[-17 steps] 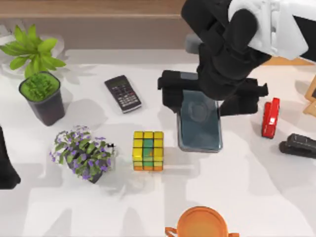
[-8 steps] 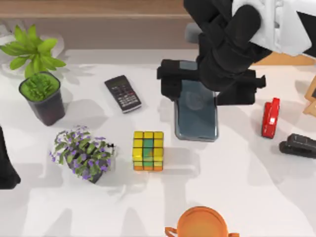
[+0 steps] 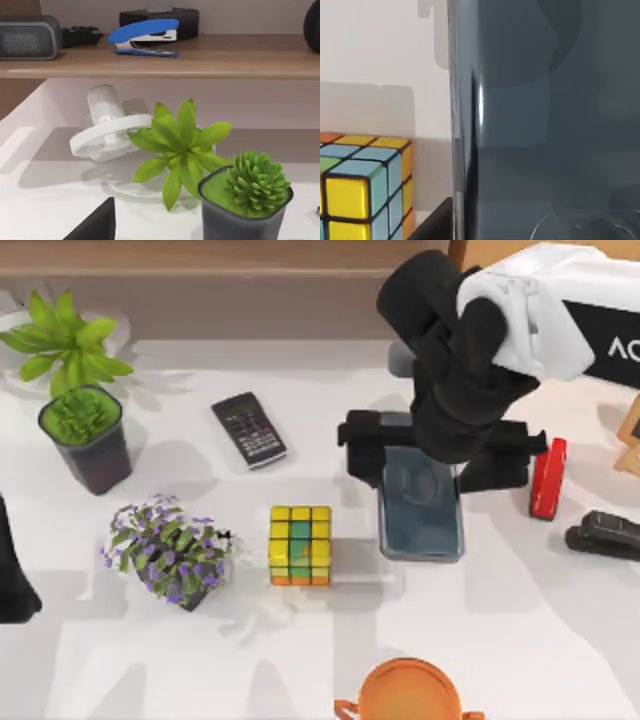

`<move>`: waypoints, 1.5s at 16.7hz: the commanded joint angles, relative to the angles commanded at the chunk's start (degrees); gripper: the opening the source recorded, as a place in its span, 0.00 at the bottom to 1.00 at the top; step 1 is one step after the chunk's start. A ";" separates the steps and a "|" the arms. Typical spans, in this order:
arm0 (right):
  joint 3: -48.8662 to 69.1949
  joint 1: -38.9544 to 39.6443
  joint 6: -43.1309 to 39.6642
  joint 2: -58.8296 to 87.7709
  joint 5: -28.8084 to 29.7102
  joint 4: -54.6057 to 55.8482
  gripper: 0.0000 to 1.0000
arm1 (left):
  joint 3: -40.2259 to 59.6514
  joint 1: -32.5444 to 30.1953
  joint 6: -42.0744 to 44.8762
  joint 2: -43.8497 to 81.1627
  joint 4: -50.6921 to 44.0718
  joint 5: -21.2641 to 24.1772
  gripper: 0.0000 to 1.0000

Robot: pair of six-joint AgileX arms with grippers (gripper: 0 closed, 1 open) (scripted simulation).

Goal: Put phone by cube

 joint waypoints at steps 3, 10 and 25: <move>-2.81 -0.54 -0.30 3.02 0.40 0.03 0.00 | 0.00 0.00 0.00 0.00 0.00 0.00 1.00; -5.59 -0.83 -0.45 6.09 0.64 -0.11 0.00 | 0.00 0.00 0.00 0.00 0.00 0.00 1.00; -5.59 -0.83 -0.45 6.09 0.64 -0.11 0.98 | 0.00 0.00 0.00 0.00 0.00 0.00 1.00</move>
